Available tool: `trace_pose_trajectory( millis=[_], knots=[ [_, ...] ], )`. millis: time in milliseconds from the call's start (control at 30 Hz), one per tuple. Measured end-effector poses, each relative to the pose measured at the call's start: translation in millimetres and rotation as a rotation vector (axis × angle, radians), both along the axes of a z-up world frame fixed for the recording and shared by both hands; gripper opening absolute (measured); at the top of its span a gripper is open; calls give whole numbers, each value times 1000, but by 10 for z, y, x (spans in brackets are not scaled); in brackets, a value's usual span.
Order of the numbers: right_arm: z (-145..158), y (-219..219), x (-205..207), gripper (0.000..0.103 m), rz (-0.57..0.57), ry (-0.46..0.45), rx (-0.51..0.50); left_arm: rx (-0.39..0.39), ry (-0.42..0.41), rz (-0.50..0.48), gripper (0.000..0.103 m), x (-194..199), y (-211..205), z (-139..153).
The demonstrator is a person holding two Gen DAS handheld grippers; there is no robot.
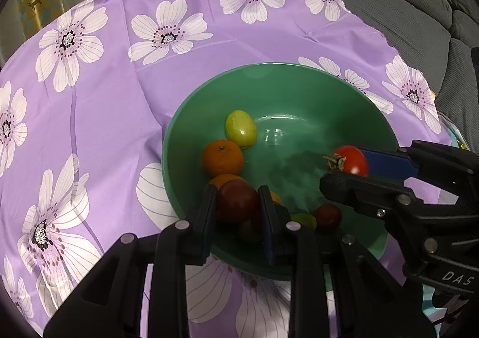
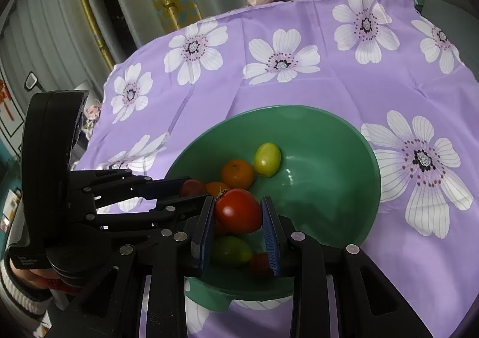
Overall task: Organize fruits
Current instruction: 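Hold both cherry tomatoes low inside the green bowl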
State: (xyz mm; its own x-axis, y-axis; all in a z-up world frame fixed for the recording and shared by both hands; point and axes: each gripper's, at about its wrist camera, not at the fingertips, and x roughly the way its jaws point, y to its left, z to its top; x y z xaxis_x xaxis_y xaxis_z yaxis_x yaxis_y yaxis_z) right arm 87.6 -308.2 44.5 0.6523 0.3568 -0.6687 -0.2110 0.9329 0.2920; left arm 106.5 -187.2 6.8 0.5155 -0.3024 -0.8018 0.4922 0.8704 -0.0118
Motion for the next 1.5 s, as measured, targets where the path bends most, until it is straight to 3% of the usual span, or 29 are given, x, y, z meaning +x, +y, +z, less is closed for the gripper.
trace_pose_trajectory(
  millis=[1500],
  knots=[
    [14,-20,-3,32,-8,4,-20,21,8,-7,27,1,0,-17]
  ],
)
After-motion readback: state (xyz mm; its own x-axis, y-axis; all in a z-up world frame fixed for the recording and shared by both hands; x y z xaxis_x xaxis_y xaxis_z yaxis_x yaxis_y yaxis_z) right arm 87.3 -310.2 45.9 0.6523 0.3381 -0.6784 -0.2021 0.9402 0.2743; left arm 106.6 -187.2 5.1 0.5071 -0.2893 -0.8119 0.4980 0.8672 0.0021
